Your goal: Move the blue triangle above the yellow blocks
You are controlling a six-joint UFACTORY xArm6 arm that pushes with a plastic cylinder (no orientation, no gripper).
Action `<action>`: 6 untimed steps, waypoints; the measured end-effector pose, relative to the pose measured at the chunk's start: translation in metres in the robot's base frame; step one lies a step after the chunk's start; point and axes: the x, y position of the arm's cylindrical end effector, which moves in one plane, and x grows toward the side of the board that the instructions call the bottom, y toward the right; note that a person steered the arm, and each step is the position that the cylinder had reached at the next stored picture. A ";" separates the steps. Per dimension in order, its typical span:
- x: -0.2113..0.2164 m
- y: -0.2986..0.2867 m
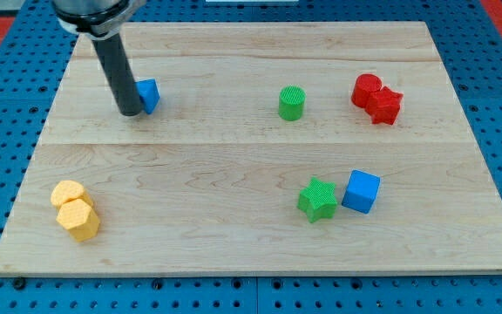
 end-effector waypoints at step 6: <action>-0.001 0.054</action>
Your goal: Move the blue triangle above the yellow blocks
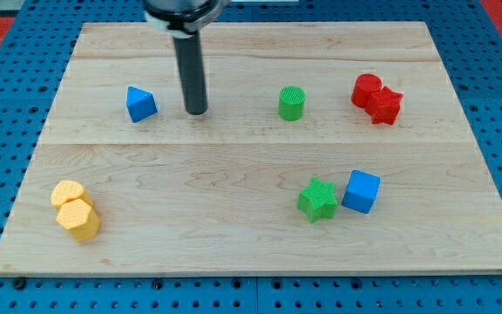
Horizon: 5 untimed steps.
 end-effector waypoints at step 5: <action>0.026 0.076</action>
